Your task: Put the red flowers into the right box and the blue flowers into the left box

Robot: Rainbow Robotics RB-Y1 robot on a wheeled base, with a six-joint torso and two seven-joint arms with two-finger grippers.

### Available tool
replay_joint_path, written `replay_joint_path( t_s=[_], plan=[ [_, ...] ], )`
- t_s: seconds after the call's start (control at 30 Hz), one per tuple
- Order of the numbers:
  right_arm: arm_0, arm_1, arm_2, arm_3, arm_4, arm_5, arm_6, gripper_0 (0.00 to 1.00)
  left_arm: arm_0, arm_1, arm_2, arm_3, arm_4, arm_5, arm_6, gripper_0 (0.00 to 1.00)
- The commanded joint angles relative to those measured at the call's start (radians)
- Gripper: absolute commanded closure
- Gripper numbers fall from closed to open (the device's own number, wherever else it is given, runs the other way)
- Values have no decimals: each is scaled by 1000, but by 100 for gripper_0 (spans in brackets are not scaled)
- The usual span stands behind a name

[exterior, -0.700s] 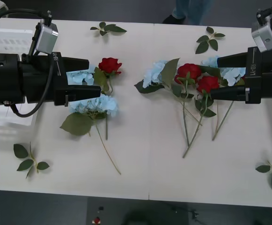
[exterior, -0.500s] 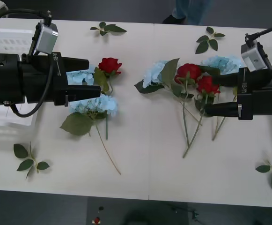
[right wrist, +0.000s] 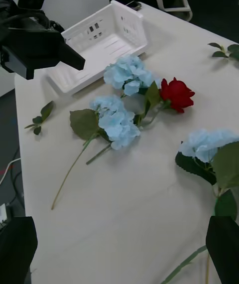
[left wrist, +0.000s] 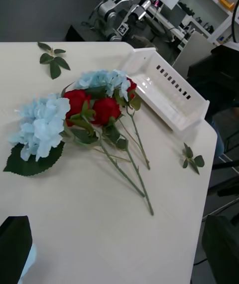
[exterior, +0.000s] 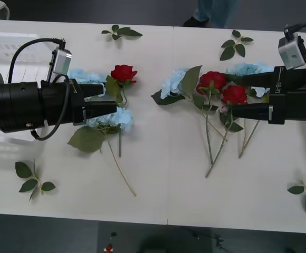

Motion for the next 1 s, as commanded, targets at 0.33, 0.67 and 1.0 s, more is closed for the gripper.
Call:
replay_joint_path(
  t_s=[0.33, 0.67, 1.0],
  plan=[
    [-89, -66, 91, 32, 147, -132, -150, 0, -313, 55, 12, 408, -68, 371, 270, 0],
    [-393, -54, 433, 265, 255, -121, -658, 0, -388, 54, 12, 516, -300, 552, 692, 0],
    [-563, 9, 612, 597, 264, -26, -856, 0, -370, 1, 12, 458, -536, 582, 928, 0]
  ],
)
